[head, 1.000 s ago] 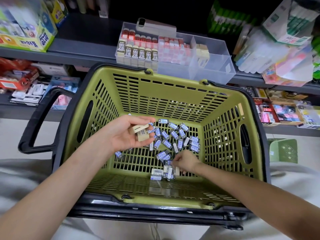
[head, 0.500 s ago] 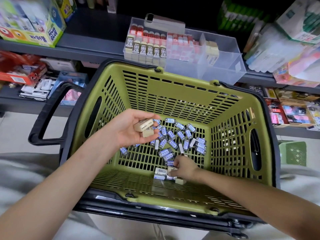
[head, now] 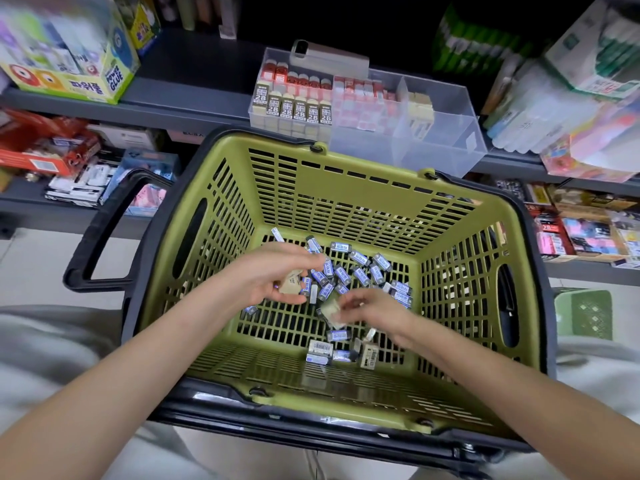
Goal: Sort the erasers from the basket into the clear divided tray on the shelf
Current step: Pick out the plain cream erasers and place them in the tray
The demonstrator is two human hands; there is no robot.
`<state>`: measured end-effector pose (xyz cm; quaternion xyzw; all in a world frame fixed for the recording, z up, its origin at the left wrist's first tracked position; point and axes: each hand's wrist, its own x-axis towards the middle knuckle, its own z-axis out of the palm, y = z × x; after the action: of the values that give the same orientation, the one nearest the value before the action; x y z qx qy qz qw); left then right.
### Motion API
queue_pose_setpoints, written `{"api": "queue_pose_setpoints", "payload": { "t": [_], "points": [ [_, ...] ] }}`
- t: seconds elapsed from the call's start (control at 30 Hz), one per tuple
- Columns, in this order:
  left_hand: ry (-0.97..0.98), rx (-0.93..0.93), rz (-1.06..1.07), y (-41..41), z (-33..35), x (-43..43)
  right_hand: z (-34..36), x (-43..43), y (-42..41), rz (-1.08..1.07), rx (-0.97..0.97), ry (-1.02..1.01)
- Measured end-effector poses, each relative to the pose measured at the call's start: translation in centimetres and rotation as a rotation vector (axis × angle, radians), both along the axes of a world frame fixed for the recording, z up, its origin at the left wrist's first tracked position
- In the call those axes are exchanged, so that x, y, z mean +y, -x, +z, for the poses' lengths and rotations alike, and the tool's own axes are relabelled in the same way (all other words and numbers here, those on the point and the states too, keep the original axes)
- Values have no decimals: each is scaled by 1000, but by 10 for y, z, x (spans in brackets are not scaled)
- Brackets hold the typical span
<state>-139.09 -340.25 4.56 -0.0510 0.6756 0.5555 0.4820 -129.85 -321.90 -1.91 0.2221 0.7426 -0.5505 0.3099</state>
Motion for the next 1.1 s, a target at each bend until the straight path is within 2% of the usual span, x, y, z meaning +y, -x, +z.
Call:
{"api": "queue_pose_setpoints", "payload": {
  "t": [0.1,0.23,0.37,0.4,0.43,0.47,0.53,0.57,0.63,0.73,0.87,0.9,1.03,1.1],
  "points": [
    [2,19,-69,-4,0,4,38,-4,10,-60,61,215],
    [-113,-122,-129,-8,3,8,56,-20,13,-109,149,303],
    [-171,-241,-51,-8,1,9,55,-13,10,-212,172,524],
    [-151,-247,-25,-7,0,9,49,-6,8,-226,143,503],
    [-125,-246,-2,-7,0,10,40,2,7,-186,115,370],
    [-106,-244,15,-6,-1,9,29,11,3,-57,99,122],
    [-100,-239,23,-5,-1,8,1,22,-5,352,58,-400],
    [-99,-229,10,-5,-1,8,-13,25,-11,509,19,-556],
    [-85,-201,-27,-5,-1,8,-33,24,-20,633,-28,-675],
    [-47,-119,-72,-4,-2,7,-51,22,-26,669,-18,-709],
    [17,70,-195,-7,-7,5,-36,22,-15,564,29,-579],
    [42,109,-225,-8,-9,5,-26,22,-9,468,60,-463],
    [109,177,-339,-10,-13,5,24,9,14,48,149,223],
    [109,154,-371,-10,-14,4,33,4,21,-41,164,395]
  ]
}}
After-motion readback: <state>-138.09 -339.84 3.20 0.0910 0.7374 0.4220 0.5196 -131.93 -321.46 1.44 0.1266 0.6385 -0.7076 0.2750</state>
